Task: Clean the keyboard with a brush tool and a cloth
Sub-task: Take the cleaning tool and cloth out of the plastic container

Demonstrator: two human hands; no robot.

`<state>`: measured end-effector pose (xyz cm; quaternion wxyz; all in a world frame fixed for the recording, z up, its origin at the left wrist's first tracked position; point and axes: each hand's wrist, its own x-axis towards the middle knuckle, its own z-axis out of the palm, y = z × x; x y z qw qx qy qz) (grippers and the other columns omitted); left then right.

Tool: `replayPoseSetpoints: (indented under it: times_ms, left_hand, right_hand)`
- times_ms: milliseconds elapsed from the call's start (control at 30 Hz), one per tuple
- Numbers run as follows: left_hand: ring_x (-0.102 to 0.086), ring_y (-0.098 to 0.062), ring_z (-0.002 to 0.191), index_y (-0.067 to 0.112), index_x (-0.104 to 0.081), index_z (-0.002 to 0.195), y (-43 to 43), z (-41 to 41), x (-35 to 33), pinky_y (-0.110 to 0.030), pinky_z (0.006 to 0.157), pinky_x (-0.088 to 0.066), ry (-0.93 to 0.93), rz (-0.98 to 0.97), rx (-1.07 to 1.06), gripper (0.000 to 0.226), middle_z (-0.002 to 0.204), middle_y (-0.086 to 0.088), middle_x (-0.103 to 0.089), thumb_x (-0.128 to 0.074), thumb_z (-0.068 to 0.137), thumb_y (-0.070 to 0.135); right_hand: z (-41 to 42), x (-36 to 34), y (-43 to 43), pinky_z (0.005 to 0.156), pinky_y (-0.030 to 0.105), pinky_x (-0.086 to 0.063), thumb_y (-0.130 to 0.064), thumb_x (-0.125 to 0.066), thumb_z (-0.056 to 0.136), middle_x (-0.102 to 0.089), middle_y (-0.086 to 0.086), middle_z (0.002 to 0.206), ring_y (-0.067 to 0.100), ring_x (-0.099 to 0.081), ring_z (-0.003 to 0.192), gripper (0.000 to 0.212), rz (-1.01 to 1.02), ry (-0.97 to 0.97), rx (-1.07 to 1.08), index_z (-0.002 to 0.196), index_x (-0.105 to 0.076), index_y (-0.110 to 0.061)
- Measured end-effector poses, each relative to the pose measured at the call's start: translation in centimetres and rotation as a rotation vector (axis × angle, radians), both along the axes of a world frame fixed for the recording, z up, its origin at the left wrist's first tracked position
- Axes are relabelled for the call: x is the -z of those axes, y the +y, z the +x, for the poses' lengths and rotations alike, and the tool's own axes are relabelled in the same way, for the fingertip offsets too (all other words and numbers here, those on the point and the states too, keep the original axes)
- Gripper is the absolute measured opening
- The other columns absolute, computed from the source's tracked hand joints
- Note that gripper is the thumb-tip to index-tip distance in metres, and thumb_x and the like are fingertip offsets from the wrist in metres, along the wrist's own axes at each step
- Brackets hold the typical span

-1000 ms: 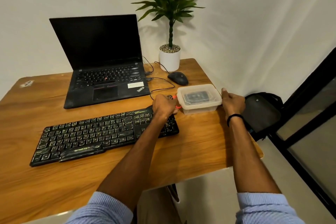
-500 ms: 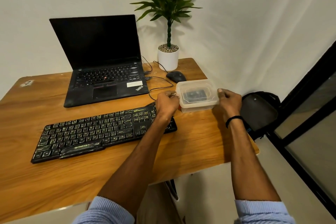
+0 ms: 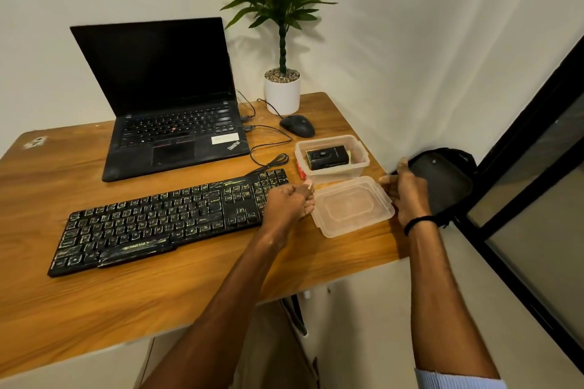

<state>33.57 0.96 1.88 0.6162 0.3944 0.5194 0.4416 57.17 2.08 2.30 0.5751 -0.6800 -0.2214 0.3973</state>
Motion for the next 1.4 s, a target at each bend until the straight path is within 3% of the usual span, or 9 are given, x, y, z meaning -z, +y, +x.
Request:
replayPoseSetpoints:
  times_ms: [133,333,500,600,667,833,1067,1233,1400]
  left_hand:
    - [-0.062,-0.020,0.078,-0.004,-0.069,0.104,-0.4,0.2,0.4,-0.033,0.074,-0.056,0.113,0.047,0.017,0.021,0.089,-0.016,-0.069,-0.064,0.101,0.016]
    - [-0.065,-0.021,0.083,0.008,-0.071,0.101,0.0,0.3,-0.6,-0.040,0.080,-0.058,0.280,0.156,0.030,0.012,0.091,-0.008,-0.073,-0.066,0.100,0.019]
    - [-0.064,-0.013,0.104,0.012,-0.065,0.134,1.7,0.4,-3.0,-0.028,0.093,-0.052,0.736,0.452,0.020,0.035,0.124,-0.001,-0.069,-0.065,0.100,0.021]
    - [-0.056,-0.025,0.126,0.007,-0.057,0.143,3.2,0.5,-3.6,-0.036,0.107,-0.044,0.926,0.570,0.099,0.046,0.141,-0.012,-0.060,-0.064,0.099,0.018]
    - [-0.056,-0.028,0.128,0.004,-0.059,0.140,3.8,0.5,-3.4,-0.039,0.107,-0.045,1.000,0.584,0.146,0.043,0.139,-0.016,-0.061,-0.064,0.099,0.016]
    - [-0.056,-0.026,0.126,0.005,-0.061,0.138,4.3,0.4,-2.6,-0.037,0.104,-0.046,1.002,0.585,0.150,0.039,0.135,-0.014,-0.063,-0.062,0.101,0.018]
    - [-0.062,-0.023,0.122,0.008,-0.058,0.143,4.4,-0.3,-3.0,-0.025,0.095,-0.045,0.816,0.493,0.089,0.046,0.135,-0.008,-0.065,-0.066,0.100,0.022]
    - [-0.072,-0.020,0.105,0.013,-0.052,0.144,4.1,-2.0,-3.7,-0.038,0.091,-0.061,0.182,0.220,-0.054,0.049,0.114,-0.005,-0.075,-0.068,0.099,0.022]
    - [-0.073,-0.011,0.096,0.008,-0.067,0.121,2.6,-5.8,-4.7,-0.022,0.078,-0.057,-0.138,0.200,-0.095,0.024,0.108,-0.004,-0.076,-0.066,0.098,0.013]
  right_hand:
    - [-0.5,0.2,0.0,0.085,0.042,-0.055,-0.057,-0.051,0.087,-0.075,-0.001,0.072,0.023,-0.070,0.080,0.053,-0.079,-0.279,-0.015,0.063,-0.076,-0.018]
    - [-1.7,-1.7,-0.3,0.050,0.027,-0.035,-0.034,-0.063,0.093,-0.052,0.005,0.052,0.021,-0.048,0.051,0.048,-0.041,-0.683,-0.056,0.055,-0.059,-0.004]
    - [-4.1,-4.2,3.4,0.073,0.023,-0.043,-0.035,-0.073,0.087,-0.072,0.001,0.089,0.016,-0.064,0.084,0.023,0.005,-0.927,-0.302,0.089,-0.076,-0.012]
    - [-5.1,-4.7,6.8,0.092,0.029,-0.046,-0.031,-0.080,0.081,-0.070,0.005,0.116,0.022,-0.063,0.108,0.036,-0.031,-1.127,-0.522,0.112,-0.072,-0.015]
    - [-5.5,-5.0,8.7,0.099,0.033,-0.045,-0.025,-0.082,0.078,-0.065,0.008,0.126,0.025,-0.059,0.117,0.048,-0.114,-1.260,-0.718,0.123,-0.067,-0.015]
    - [-5.9,-5.1,10.5,0.083,0.026,-0.044,-0.019,-0.083,0.076,-0.069,0.007,0.115,0.025,-0.061,0.106,0.040,-0.232,-1.446,-0.941,0.114,-0.071,-0.016]
    - [-5.3,-5.6,9.4,0.078,0.027,-0.049,-0.023,-0.089,0.067,-0.071,0.005,0.103,0.019,-0.061,0.089,0.042,-0.133,-1.291,-0.800,0.105,-0.073,-0.013]
    - [-7.6,-6.6,6.1,0.068,0.014,-0.043,-0.027,-0.088,0.069,-0.064,-0.007,0.099,0.010,-0.058,0.089,0.044,0.112,-0.953,-0.691,0.106,-0.065,-0.018]
    - [-12.0,-6.3,3.0,0.086,0.032,-0.053,-0.033,-0.090,0.065,-0.062,-0.003,0.111,0.014,-0.061,0.103,0.059,0.178,-0.508,-0.833,0.113,-0.058,-0.020]
